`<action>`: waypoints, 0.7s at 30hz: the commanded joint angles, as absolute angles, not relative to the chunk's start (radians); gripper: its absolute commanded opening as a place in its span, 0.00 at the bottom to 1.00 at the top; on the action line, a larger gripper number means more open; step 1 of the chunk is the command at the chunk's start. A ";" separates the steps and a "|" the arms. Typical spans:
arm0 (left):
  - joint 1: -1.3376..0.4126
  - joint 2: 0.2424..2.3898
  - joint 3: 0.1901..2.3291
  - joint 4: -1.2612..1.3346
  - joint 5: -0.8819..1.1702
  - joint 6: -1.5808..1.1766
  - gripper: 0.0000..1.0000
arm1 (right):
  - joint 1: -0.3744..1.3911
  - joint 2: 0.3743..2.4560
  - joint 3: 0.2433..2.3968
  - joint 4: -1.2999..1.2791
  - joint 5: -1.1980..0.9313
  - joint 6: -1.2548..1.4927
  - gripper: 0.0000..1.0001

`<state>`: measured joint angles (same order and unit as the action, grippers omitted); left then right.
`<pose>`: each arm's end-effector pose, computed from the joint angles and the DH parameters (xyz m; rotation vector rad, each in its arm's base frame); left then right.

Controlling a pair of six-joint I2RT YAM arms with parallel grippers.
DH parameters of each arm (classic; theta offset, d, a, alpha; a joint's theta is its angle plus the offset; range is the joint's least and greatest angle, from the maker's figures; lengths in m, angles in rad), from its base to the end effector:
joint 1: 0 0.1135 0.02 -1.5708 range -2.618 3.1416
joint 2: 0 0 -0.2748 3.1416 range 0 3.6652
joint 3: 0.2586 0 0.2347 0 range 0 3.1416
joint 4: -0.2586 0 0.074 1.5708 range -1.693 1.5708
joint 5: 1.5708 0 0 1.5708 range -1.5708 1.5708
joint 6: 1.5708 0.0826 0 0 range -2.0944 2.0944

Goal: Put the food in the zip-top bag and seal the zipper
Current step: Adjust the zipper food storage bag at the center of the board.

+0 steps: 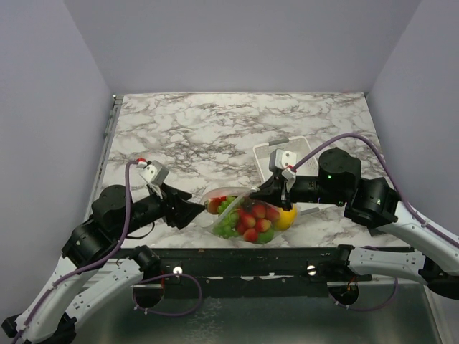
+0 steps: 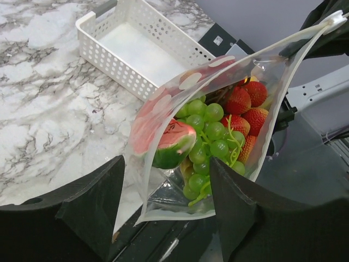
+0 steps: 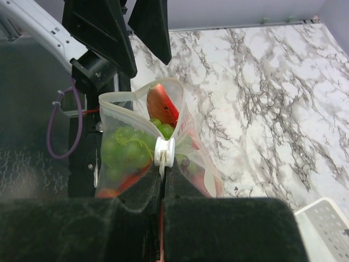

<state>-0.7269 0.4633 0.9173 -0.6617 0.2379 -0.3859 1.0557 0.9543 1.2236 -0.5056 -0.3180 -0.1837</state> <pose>0.0638 -0.0828 0.3579 0.4984 1.8210 -0.9958 0.0820 0.1973 0.4202 -1.2816 1.3885 0.8962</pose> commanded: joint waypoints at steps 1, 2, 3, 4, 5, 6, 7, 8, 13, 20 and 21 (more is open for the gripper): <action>-0.729 0.437 0.887 -0.721 0.261 -0.433 0.64 | 1.060 0.934 1.257 -0.465 -0.310 -0.193 0.00; -0.729 0.437 0.881 -0.726 0.258 -0.437 0.63 | 1.060 0.935 1.261 -0.466 -0.312 -0.193 0.01; -0.730 0.440 0.876 -0.730 0.253 -0.441 0.63 | 1.061 0.937 1.265 -0.468 -0.315 -0.193 0.01; -0.729 0.445 0.870 -0.731 0.250 -0.445 0.62 | 1.060 0.937 1.268 -0.468 -0.317 -0.193 0.01; -0.729 0.450 0.864 -0.732 0.250 -0.451 0.61 | 1.061 0.938 1.271 -0.468 -0.321 -0.193 0.01; -0.729 0.458 0.858 -0.732 0.252 -0.454 0.60 | 1.060 0.938 1.272 -0.467 -0.323 -0.192 0.00; -0.730 0.466 0.851 -0.732 0.256 -0.456 0.57 | 1.061 0.938 1.274 -0.466 -0.323 -0.192 0.01; -0.730 0.472 0.845 -0.732 0.263 -0.457 0.55 | 1.060 0.939 1.276 -0.465 -0.322 -0.192 0.01; -0.730 0.499 0.821 -0.732 0.286 -0.456 0.47 | 1.061 0.940 1.283 -0.466 -0.323 -0.192 0.01; -0.729 0.558 0.806 -0.732 0.306 -0.444 0.27 | 1.060 0.940 1.288 -0.463 -0.321 -0.196 0.01; -0.730 0.569 0.810 -0.735 0.308 -0.439 0.21 | 1.061 0.940 1.289 -0.464 -0.320 -0.196 0.01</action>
